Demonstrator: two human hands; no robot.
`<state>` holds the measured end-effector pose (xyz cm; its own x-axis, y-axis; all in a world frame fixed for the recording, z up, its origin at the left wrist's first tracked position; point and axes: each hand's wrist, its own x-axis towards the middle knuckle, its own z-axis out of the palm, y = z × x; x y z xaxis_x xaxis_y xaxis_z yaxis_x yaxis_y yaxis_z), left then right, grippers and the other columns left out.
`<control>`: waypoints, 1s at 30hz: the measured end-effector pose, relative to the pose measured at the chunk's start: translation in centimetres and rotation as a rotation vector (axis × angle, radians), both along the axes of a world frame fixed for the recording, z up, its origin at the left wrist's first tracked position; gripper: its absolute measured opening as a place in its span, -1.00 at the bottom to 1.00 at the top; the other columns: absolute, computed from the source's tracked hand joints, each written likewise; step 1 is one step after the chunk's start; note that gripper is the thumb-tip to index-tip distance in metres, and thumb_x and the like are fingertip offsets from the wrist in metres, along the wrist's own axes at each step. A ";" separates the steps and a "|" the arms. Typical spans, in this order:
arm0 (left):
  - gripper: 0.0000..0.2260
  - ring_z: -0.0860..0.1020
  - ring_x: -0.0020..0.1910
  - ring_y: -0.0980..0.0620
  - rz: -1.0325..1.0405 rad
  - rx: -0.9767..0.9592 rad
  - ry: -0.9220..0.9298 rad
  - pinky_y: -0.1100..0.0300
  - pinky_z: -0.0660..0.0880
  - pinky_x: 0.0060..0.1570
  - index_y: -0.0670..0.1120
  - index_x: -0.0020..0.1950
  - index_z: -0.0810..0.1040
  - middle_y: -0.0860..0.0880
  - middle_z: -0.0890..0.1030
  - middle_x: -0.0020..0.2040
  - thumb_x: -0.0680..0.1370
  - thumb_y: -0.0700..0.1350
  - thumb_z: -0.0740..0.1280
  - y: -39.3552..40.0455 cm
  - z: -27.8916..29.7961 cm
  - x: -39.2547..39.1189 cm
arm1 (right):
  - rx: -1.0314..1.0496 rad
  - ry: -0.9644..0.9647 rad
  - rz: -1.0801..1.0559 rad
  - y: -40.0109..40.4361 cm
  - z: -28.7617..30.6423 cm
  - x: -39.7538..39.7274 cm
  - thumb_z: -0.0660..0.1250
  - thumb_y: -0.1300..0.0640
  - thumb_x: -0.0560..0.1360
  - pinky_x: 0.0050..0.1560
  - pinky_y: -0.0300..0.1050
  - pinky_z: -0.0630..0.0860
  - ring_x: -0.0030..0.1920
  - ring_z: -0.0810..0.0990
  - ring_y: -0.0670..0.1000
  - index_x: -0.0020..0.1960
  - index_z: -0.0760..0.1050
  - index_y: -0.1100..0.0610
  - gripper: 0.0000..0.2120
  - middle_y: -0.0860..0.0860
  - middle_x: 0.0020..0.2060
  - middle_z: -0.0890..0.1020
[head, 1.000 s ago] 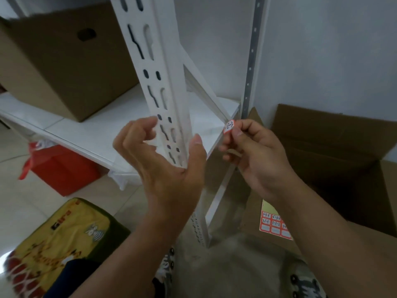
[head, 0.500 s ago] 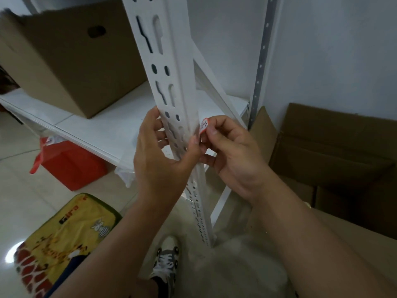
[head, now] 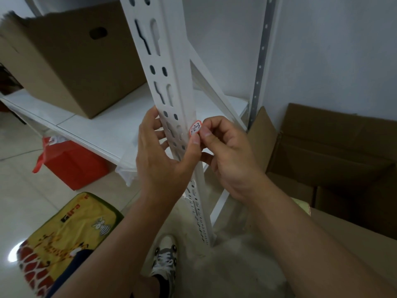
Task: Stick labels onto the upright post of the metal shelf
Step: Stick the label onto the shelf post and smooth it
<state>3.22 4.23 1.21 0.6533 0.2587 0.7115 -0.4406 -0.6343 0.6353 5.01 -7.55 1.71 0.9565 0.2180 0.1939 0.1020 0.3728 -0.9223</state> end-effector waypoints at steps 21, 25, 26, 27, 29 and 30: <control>-0.35 0.58 0.05 0.05 0.016 -0.031 0.014 0.30 0.58 -0.08 -0.15 0.37 0.30 -0.09 0.51 0.16 0.44 0.19 0.38 0.0 0.0 0.1 | 0.029 0.013 0.007 0.1 0.1 -0.2 0.21 0.29 0.59 -0.17 -0.13 0.55 -0.21 0.52 0.02 -0.12 0.45 0.18 -0.87 0.03 -0.27 0.57; -0.39 0.59 0.02 0.04 0.024 -0.035 0.008 0.26 0.60 -0.09 -0.15 0.35 0.32 -0.09 0.53 0.13 0.47 0.18 0.38 0.1 0.1 0.3 | 0.043 0.010 0.003 0.1 0.2 -0.3 0.20 0.29 0.59 -0.26 -0.18 0.52 -0.30 0.49 -0.04 -0.09 0.44 0.24 -0.90 0.09 -0.27 0.53; -0.39 0.59 0.01 0.04 0.019 -0.029 0.005 0.29 0.59 -0.10 -0.16 0.35 0.32 -0.09 0.53 0.13 0.47 0.18 0.37 0.2 0.1 0.3 | 0.045 0.011 0.002 0.1 0.2 -0.2 0.20 0.29 0.59 -0.26 -0.17 0.52 -0.30 0.48 -0.04 -0.10 0.44 0.23 -0.89 0.10 -0.27 0.52; -0.39 0.59 0.01 0.03 0.014 -0.022 0.002 0.32 0.58 -0.12 -0.17 0.34 0.33 -0.10 0.54 0.12 0.47 0.18 0.37 0.3 0.1 0.3 | 0.048 0.013 0.004 0.1 0.2 -0.2 0.20 0.29 0.59 -0.25 -0.16 0.52 -0.30 0.48 -0.03 -0.11 0.45 0.22 -0.89 0.09 -0.28 0.52; -0.38 0.59 -0.01 0.04 0.007 -0.007 0.000 0.34 0.58 -0.13 -0.19 0.33 0.33 -0.10 0.54 0.10 0.47 0.21 0.35 0.4 0.3 0.3 | 0.045 0.015 0.003 0.1 0.2 -0.2 0.20 0.28 0.59 -0.25 -0.15 0.51 -0.31 0.48 -0.02 -0.11 0.45 0.22 -0.88 0.08 -0.29 0.52; -0.37 0.59 -0.01 0.05 0.004 -0.002 -0.002 0.33 0.58 -0.13 -0.20 0.33 0.34 -0.10 0.54 0.10 0.47 0.23 0.34 0.5 0.3 0.2 | 0.045 0.017 0.000 0.2 0.2 -0.2 0.20 0.28 0.59 -0.25 -0.14 0.51 -0.31 0.48 -0.02 -0.11 0.45 0.22 -0.88 0.08 -0.30 0.52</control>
<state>3.46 4.69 1.53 0.6511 0.2631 0.7119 -0.4390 -0.6347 0.6360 4.79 -7.39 1.91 0.9599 0.2091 0.1870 0.0863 0.4141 -0.9061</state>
